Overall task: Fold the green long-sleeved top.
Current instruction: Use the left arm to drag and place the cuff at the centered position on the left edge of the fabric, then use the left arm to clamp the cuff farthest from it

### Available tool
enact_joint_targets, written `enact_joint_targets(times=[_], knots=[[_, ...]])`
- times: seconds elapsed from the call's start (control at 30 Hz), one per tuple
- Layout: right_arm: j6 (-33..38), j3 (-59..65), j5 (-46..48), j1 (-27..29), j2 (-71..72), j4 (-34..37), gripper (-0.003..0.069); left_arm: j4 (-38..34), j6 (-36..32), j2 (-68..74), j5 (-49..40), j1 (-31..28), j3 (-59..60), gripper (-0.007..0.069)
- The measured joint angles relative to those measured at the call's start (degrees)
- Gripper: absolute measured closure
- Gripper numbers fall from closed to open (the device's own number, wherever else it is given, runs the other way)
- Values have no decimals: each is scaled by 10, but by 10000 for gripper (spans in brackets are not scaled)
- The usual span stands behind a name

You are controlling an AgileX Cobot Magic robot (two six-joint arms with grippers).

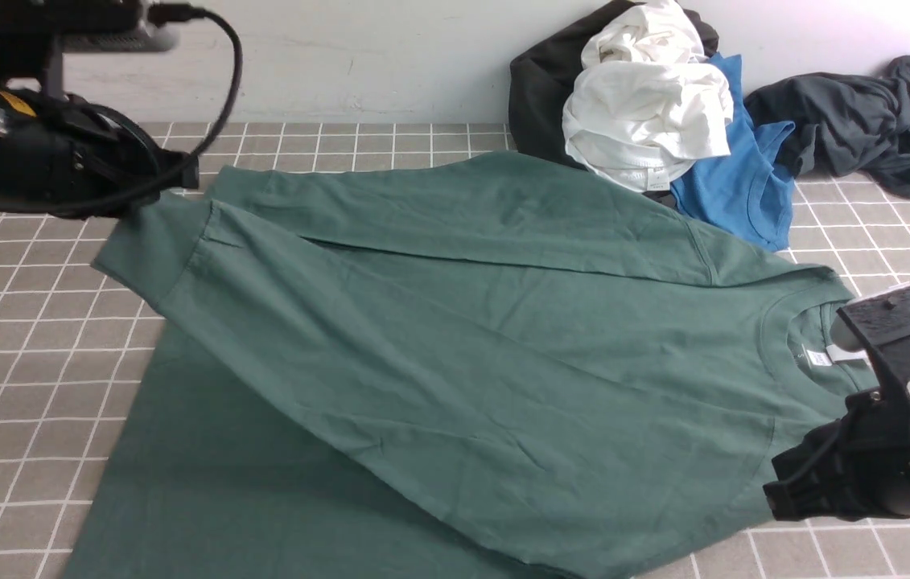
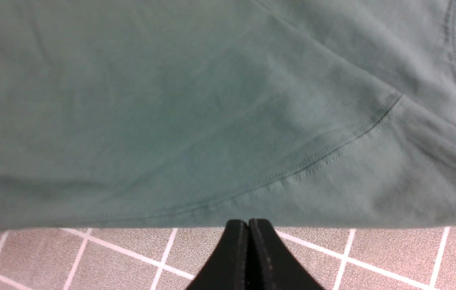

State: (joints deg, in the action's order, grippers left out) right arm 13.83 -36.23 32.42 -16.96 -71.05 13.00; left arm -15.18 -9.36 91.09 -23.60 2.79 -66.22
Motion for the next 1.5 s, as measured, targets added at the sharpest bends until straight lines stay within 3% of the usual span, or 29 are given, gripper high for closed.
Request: enact_joint_targets(times=[0.13, 0.33, 0.43, 0.53, 0.73, 0.97, 1.07, 1.13, 1.17, 1.23, 1.3, 1.4, 1.5], knots=[[0, 0, 0, 0, 0, 12, 669, 8, -1, 116, 12, -9, -31, 538], [0, 0, -7, 0, 0, 15, 669, 7, 27, 235, -83, -43, -233, 261], [0, 0, -11, 0, 0, 16, 669, 2, 35, 292, -130, -53, -335, 192], [0, 0, -16, 0, 0, 17, 669, 2, 52, 358, -168, -59, -434, 179], [0, 0, -25, 0, 0, 17, 669, 11, 98, 508, -188, -61, -598, 214], [10, 0, -29, 0, 0, 17, 669, 35, 183, 581, -184, -61, -675, 269], [12, 0, -32, 0, -1, 17, 669, 43, 206, 589, -173, -61, -683, 357], [13, 0, -33, 0, -1, 17, 669, 46, 208, 592, -156, -61, -683, 477], [13, 0, -33, 0, -1, 17, 669, 46, 208, 592, -155, -61, -683, 487], [13, 0, -33, 0, -1, 17, 669, 46, 204, 590, -152, -61, -683, 591], [13, 0, -33, 0, -1, 17, 669, 47, 196, 583, -159, -61, -683, 617], [13, 0, -33, 0, -1, 17, 669, 50, 176, 557, -204, -61, -683, 629], [13, 0, -33, 0, -1, 17, 669, 56, 124, 485, -346, -61, -683, 632]])
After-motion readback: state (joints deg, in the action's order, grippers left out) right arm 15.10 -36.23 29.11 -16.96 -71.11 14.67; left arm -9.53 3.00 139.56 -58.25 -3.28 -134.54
